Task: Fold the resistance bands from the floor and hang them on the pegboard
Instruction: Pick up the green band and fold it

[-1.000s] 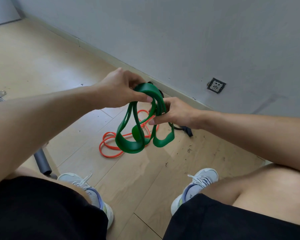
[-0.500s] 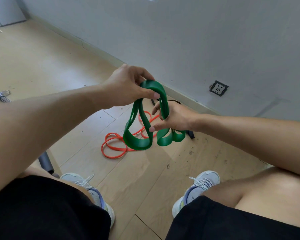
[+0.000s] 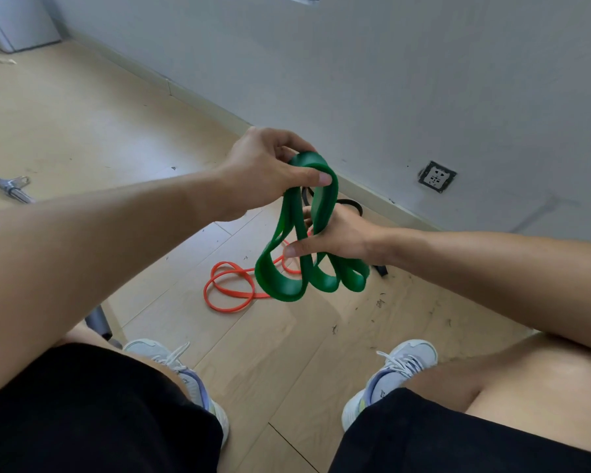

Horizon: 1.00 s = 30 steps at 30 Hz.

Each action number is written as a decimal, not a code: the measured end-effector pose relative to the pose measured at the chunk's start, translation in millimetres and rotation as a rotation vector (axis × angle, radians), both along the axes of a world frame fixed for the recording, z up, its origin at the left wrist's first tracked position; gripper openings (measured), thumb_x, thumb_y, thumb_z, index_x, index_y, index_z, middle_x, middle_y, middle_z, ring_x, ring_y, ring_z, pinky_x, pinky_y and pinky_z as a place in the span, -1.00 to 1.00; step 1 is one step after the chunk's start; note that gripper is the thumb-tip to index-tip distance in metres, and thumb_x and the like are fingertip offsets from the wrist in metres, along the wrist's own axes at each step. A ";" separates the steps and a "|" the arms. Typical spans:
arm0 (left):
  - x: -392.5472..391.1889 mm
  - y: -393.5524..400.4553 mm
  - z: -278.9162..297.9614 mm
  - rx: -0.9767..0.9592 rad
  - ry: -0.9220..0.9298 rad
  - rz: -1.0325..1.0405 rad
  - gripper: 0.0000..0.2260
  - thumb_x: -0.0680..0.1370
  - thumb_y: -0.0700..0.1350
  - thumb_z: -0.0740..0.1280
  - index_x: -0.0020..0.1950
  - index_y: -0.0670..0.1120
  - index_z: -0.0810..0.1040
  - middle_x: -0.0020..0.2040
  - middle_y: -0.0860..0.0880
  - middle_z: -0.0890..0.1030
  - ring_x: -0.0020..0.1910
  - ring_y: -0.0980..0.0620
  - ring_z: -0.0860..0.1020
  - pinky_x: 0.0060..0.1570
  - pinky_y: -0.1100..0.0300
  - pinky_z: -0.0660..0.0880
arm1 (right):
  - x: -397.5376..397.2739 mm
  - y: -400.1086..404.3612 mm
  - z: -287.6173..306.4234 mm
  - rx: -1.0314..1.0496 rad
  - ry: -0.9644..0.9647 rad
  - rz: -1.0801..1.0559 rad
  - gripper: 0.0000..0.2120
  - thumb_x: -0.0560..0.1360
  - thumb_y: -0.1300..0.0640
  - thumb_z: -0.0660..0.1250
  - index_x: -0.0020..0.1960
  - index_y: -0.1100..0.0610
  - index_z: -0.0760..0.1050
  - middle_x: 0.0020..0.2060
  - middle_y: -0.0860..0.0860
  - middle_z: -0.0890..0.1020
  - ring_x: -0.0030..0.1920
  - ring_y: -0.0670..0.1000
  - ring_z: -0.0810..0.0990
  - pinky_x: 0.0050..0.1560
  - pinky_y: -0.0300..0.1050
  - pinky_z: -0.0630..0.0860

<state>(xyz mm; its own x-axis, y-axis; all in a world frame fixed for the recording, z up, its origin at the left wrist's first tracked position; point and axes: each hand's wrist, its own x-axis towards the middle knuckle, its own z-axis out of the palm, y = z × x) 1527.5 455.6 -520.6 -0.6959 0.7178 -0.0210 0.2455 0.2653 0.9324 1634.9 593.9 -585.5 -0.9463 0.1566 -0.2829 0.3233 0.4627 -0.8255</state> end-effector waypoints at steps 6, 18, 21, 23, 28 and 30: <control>-5.3 -3.2 1.1 0.014 -0.041 0.015 -0.69 0.37 -0.03 0.63 0.05 -0.04 0.69 -0.04 -0.09 0.73 -0.07 -0.07 0.72 0.09 -0.07 0.65 | -2.1 2.8 -1.9 -0.140 -0.051 0.007 -0.70 0.48 0.18 0.56 0.17 0.24 0.66 0.08 0.05 0.76 0.17 0.09 0.70 0.41 0.16 0.50; -28.4 -13.2 -9.1 -0.007 -0.114 0.155 -0.62 0.42 0.03 0.56 0.10 -0.17 0.63 -0.07 -0.12 0.74 -0.10 -0.03 0.73 -0.22 0.07 0.69 | 0.7 12.8 6.2 -0.558 -0.134 0.021 -0.97 0.61 0.25 0.26 0.01 0.19 0.47 -0.15 0.16 0.62 -0.22 0.09 0.72 -0.11 0.00 0.69; -30.3 -12.5 -11.3 -0.017 -0.121 0.165 -0.62 0.45 0.03 0.54 0.12 -0.18 0.62 -0.06 -0.15 0.73 -0.11 -0.03 0.73 -0.26 0.12 0.67 | -0.9 9.9 7.1 -0.484 -0.183 0.085 -0.84 0.57 0.14 0.44 -0.01 0.19 0.48 -0.11 0.24 0.56 -0.11 0.22 0.63 -0.05 0.05 0.70; -28.7 -11.1 -12.4 -0.021 -0.132 0.162 -0.62 0.47 0.02 0.52 0.15 -0.19 0.60 -0.05 -0.16 0.72 -0.16 0.01 0.72 -0.31 0.21 0.63 | -1.6 6.6 5.9 -0.429 -0.216 0.062 -0.71 0.52 0.13 0.53 0.14 0.17 0.51 -0.14 0.21 0.59 -0.16 0.17 0.64 -0.10 0.02 0.69; -21.7 -4.9 -14.0 0.016 -0.127 0.213 -0.62 0.46 0.04 0.54 0.13 -0.17 0.61 -0.07 -0.13 0.72 -0.20 0.02 0.72 -0.34 0.27 0.60 | -3.5 3.6 0.0 -0.422 -0.201 0.001 -0.42 0.38 0.03 0.63 0.33 0.12 0.54 -0.17 0.15 0.62 -0.17 0.11 0.65 -0.07 0.01 0.66; -18.7 -1.1 -13.5 0.024 -0.109 0.249 -0.61 0.43 0.07 0.57 0.10 -0.15 0.62 -0.08 -0.11 0.72 -0.22 0.02 0.72 -0.30 0.21 0.64 | -3.6 0.5 -0.1 -0.373 -0.174 -0.004 -0.37 0.34 0.00 0.66 0.33 0.12 0.54 -0.19 0.11 0.65 -0.20 0.08 0.65 -0.05 0.03 0.65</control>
